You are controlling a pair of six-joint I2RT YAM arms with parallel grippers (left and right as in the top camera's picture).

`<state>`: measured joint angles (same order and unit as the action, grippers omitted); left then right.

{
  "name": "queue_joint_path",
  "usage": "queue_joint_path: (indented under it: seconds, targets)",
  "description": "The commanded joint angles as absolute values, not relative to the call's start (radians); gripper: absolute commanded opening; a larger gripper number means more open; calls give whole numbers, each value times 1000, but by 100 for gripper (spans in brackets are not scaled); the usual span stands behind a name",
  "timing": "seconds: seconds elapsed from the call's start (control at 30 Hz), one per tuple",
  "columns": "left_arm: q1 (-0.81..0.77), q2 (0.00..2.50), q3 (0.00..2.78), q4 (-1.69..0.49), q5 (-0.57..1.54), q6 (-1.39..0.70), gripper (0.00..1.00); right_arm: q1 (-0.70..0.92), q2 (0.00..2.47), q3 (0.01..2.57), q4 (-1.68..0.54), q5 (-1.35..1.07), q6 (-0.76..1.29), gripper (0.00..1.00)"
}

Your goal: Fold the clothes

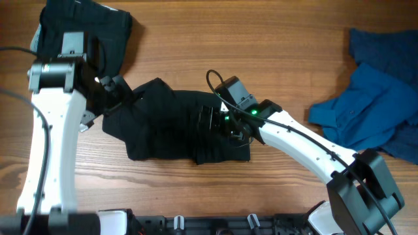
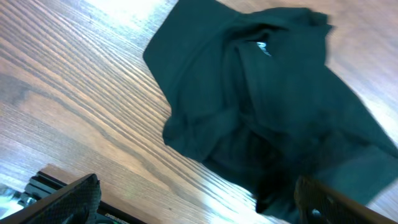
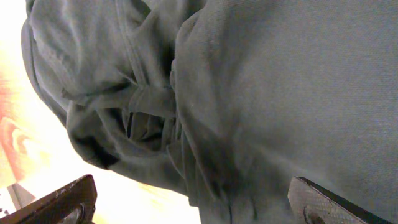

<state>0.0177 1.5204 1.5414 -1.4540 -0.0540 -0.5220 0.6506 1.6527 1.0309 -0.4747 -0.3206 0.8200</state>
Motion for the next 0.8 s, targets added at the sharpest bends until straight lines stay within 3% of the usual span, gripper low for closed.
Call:
queue_joint_path:
  seconds: [0.0, 0.37, 0.77]
  targets:
    - [80, 1640, 1535, -1439, -43, -470, 100, 651, 1666, 1034, -493, -253, 748, 100]
    - [224, 1770, 1535, -1364, 264, -230, 100, 422, 1666, 1034, -414, -211, 727, 100]
    - [294, 1903, 1535, -1272, 261, -205, 100, 341, 1666, 1034, -434, -128, 569, 100]
